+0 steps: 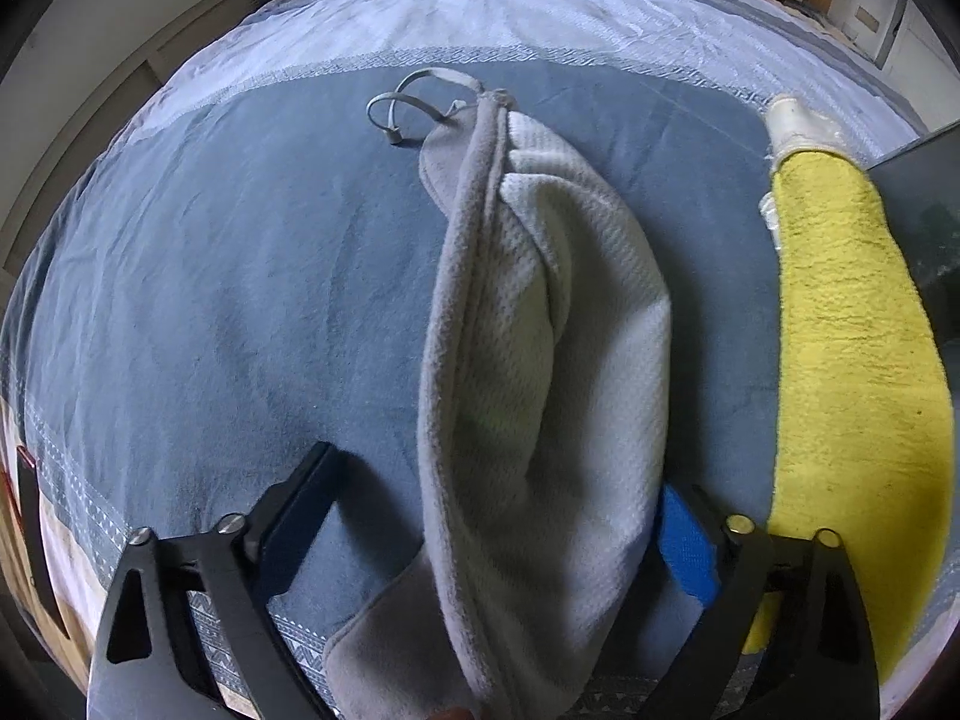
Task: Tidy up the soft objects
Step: 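Grasp the grey mesh pouch with the left gripper while the right gripper grasps the clear plastic sleeve, then lift and carry the pouch and plastic sleeve over the green tray with both grippers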
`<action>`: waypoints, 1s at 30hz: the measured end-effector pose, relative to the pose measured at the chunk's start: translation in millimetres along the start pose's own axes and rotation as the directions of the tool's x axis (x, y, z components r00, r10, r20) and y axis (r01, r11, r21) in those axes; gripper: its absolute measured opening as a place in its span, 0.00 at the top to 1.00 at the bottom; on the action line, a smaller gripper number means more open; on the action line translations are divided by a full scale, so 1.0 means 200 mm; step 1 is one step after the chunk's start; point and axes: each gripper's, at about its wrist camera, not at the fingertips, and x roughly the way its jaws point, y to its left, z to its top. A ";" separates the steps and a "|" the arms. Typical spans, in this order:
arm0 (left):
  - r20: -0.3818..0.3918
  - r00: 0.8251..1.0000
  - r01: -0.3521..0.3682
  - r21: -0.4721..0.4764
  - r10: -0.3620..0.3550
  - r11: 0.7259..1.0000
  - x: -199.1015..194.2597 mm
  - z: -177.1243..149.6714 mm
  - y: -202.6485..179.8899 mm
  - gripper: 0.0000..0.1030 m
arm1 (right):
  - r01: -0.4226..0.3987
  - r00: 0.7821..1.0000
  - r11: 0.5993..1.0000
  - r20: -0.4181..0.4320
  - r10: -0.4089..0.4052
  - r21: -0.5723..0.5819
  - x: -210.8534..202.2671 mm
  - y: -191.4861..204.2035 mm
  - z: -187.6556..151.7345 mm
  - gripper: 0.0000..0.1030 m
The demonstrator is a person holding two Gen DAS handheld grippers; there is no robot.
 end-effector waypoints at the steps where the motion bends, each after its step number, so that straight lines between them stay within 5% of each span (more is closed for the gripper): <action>1: 0.002 1.000 0.006 -0.001 -0.006 1.000 -0.01 0.00 0.00 0.18 | -0.002 1.000 1.000 0.002 0.002 -0.004 0.00 0.00 0.00 0.65; 4: 0.015 1.000 0.011 0.031 -0.012 0.999 -0.03 0.00 -0.03 0.35 | -0.012 1.000 1.000 0.002 0.012 -0.012 -0.02 0.02 0.00 0.73; 6: 0.026 1.000 0.011 0.053 -0.013 0.999 -0.05 0.00 -0.06 0.61 | -0.018 1.000 1.000 0.003 0.018 -0.015 -0.03 -0.01 0.01 0.79; 9: 0.027 1.000 0.002 0.080 -0.004 0.997 -0.06 0.02 -0.11 0.81 | -0.025 1.000 1.000 0.003 0.025 -0.016 -0.04 -0.02 0.00 0.87; 30: 0.174 0.983 0.050 0.055 -0.059 0.997 -0.52 0.00 -0.03 0.86 | 0.003 0.991 1.000 0.136 -0.001 -0.016 -0.42 -0.03 0.01 0.94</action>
